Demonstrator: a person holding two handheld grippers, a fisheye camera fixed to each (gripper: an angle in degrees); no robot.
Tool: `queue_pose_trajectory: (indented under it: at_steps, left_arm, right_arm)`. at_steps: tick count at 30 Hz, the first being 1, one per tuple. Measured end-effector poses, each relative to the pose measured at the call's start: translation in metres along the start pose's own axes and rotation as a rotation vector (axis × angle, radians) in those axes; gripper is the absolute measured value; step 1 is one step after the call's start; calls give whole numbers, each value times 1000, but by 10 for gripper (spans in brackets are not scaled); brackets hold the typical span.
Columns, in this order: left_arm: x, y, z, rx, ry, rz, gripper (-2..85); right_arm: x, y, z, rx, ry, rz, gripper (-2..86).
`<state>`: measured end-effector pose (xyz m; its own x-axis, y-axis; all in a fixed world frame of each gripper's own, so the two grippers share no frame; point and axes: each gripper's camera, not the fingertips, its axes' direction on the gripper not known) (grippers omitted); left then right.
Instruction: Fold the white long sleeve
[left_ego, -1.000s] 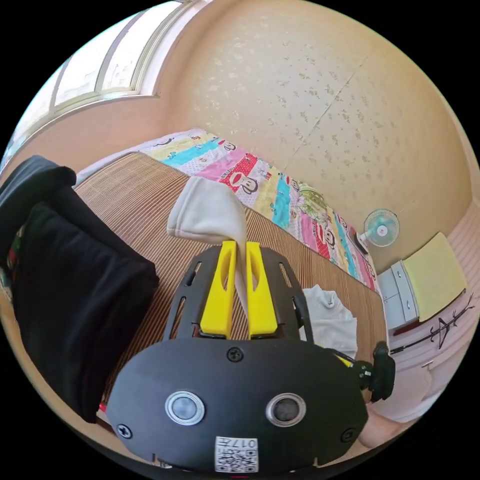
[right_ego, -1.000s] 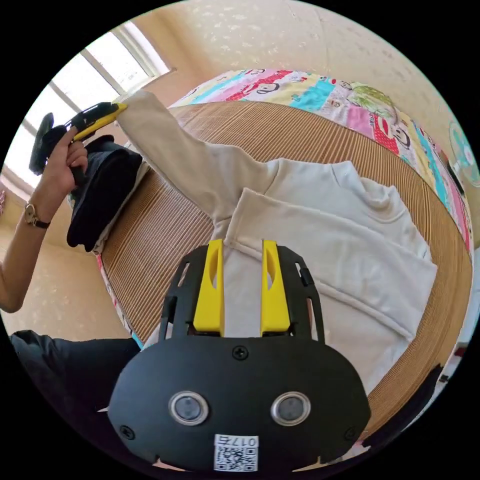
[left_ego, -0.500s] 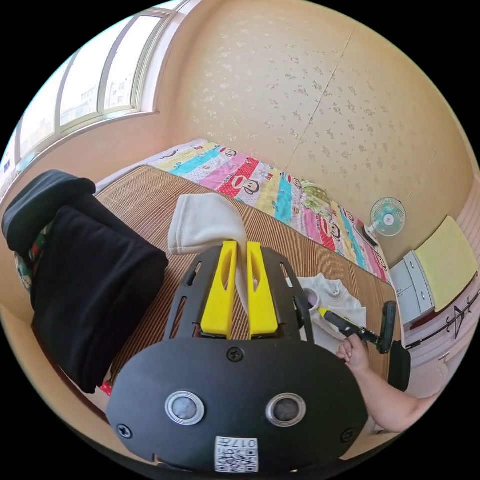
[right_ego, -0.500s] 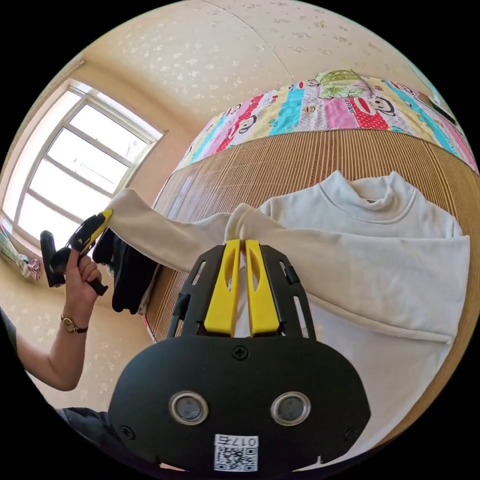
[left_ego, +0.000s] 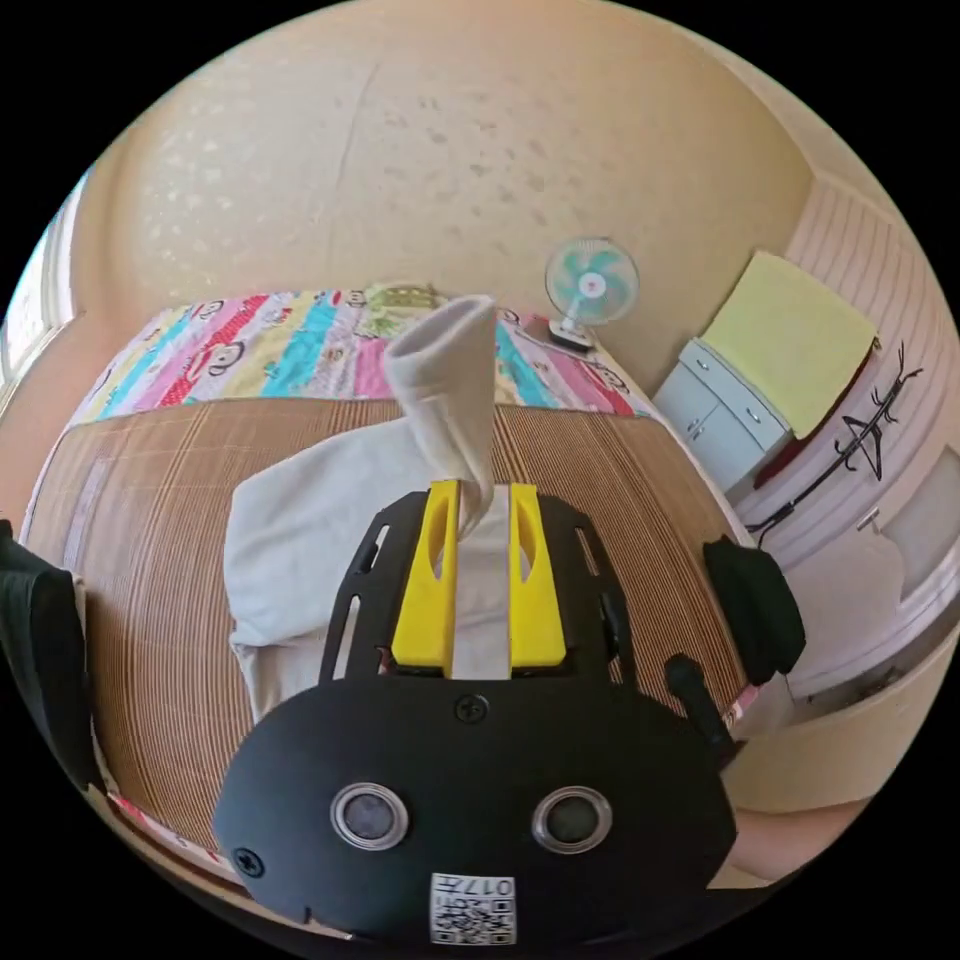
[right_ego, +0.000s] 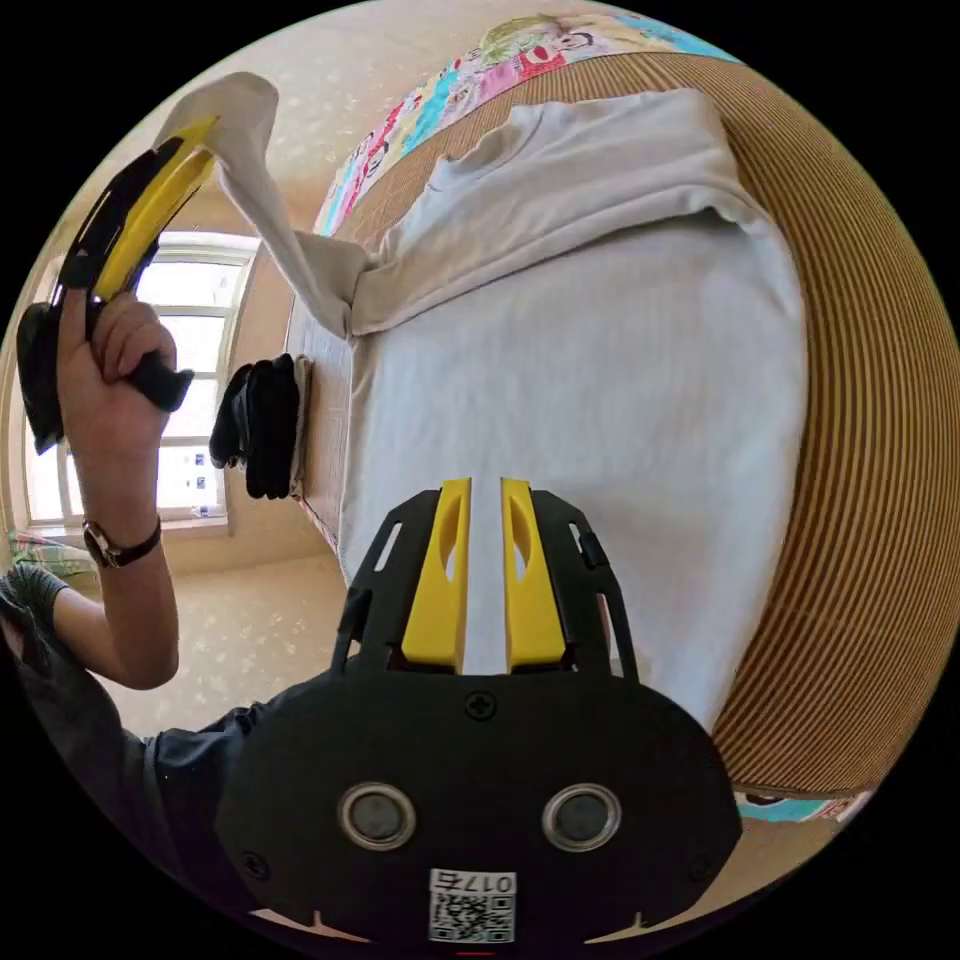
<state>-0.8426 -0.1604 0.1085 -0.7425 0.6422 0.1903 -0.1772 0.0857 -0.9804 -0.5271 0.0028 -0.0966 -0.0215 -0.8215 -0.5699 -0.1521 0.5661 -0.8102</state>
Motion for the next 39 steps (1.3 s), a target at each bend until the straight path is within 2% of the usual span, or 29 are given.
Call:
queue_pose_trajectory:
  at_steps: [2,6,9,11,15,19,22,25,26,29,31,33,35,37,39]
  left_arm:
    - [43,32,53,-146,78,71,82]
    - [35,88,76,-294,48,30,82]
    - [-9,116,66,-323,-17,-36,83]
    - [-62,117,54,-309,-143,-86,84]
    - [-160,95,43,-279,-242,-235,95]
    - [-247,51,47,-215,-176,-335,105]
    - [-287,32,91,-304,-196,-380,115]
    - [-311,49,150,-538,-244,-441,110]
    - [-312,51,143,-489,-254,-423,101]
    - [-321,51,128,-473,-232,-421,59]
    - [-334,53,103,-369,-156,-444,51]
    - [-364,63,84,-279,-31,-578,49]
    - [-417,95,83,-213,186,-833,51]
    - [-443,117,92,-217,251,-915,56]
    - [-455,126,93,-234,240,-895,70]
  right_arm:
    - [27,29,-29,40,-14,58,66]
    - [65,60,-65,82,50,161,75]
    - [70,50,-83,195,-2,189,84]
    - [58,31,-97,288,-13,152,90]
    - [19,-36,-120,416,94,45,106]
    - [4,-98,-116,394,172,-12,109]
    - [-5,-130,-93,282,272,-47,99]
    - [-10,-132,-71,200,419,-12,73]
    - [-14,-126,-68,195,432,-36,64]
    - [-30,-114,-66,168,490,-153,44]
    - [-43,-110,-74,186,520,-213,40]
    - [-56,-109,-102,307,509,-247,40]
    - [-53,-117,-118,371,499,-209,44]
    - [-43,-135,-112,325,525,-198,53]
    - [-23,-161,-77,131,637,-141,68]
